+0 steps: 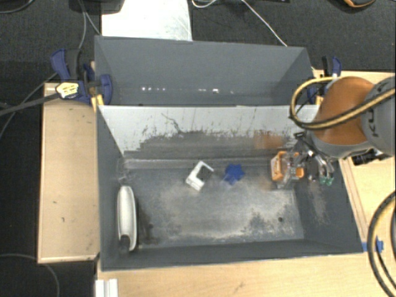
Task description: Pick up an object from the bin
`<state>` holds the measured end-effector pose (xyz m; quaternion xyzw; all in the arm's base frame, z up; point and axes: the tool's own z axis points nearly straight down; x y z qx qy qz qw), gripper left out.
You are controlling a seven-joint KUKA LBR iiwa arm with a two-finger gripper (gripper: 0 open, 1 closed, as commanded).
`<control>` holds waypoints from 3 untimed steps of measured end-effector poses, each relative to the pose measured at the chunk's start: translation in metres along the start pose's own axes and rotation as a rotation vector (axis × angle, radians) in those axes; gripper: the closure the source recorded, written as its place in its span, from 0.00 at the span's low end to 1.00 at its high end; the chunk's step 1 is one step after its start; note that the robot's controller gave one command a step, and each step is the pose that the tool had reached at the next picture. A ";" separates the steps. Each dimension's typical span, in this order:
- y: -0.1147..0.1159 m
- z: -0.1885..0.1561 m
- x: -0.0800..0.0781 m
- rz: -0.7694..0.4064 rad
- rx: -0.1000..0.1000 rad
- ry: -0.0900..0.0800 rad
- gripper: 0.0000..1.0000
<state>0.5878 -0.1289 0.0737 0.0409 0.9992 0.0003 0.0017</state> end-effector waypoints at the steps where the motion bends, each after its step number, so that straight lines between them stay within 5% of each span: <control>1: 0.031 0.002 0.044 -0.122 0.001 -0.005 1.00; 2: 0.012 -0.074 0.030 -0.044 -0.001 0.001 1.00; 3: 0.012 -0.138 0.046 -0.062 0.002 -0.013 1.00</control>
Offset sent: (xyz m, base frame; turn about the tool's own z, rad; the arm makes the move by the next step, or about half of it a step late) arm -0.0176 -0.0020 0.1359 0.0208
